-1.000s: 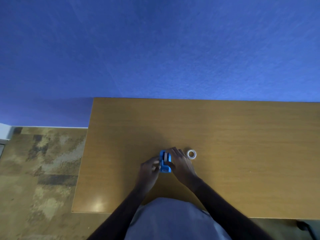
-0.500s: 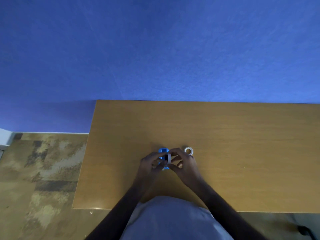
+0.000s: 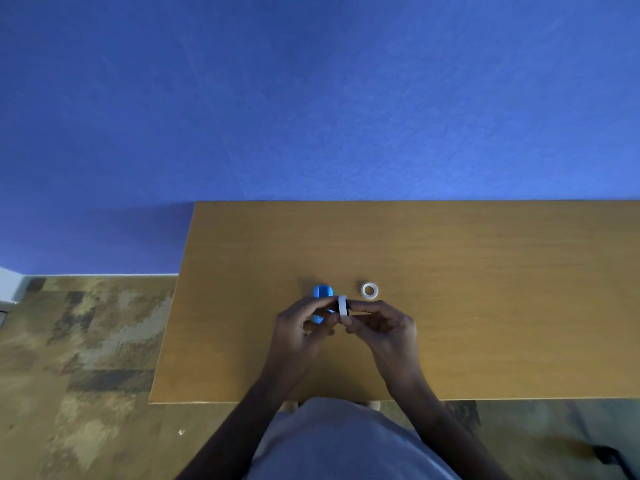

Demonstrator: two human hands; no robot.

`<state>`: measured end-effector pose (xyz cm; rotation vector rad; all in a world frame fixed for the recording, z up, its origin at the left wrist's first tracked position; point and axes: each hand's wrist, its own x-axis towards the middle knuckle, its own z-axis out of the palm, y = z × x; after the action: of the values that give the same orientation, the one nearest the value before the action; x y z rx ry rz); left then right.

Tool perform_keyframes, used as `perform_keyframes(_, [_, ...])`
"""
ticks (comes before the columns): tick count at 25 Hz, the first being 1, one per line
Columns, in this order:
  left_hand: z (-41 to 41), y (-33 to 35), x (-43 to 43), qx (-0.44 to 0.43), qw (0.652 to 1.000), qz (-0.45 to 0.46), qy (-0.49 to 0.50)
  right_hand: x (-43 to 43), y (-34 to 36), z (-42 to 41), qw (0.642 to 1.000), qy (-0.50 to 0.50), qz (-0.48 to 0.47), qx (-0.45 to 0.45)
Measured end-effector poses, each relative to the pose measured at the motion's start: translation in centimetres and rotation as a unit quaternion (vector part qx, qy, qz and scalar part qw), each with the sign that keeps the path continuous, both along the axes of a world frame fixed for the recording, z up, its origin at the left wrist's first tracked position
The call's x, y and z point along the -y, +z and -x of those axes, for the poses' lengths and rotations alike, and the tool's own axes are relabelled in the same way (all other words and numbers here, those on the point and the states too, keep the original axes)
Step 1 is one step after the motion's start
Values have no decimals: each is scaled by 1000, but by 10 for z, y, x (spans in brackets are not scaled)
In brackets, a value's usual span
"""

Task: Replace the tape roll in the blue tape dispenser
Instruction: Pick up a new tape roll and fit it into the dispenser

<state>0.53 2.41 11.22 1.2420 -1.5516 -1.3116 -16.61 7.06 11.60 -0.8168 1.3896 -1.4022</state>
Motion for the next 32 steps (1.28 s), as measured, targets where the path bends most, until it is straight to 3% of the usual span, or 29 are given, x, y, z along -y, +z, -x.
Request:
perform_keyframes(9, [8,5,-16,-10,1000,17,7,-17,3,-1,999,-15,28,11])
perform_keyframes(19, [13,0,-16,-9,1000,-12,15,-20,6,0,996,-48,31,-71])
perform_keyframes(25, [6,-11,-6,27,999,-20,42,-17,-34,39,989,-104,-84,-60])
perform_keyframes(29, [2,-22,4,23,997,-45,66,-14,-78,69,955,-69,-193,-215])
perform_keyframes(32, [3,-26,9,10,993,-83,83,-13,-111,78,914,-9,-215,-343])
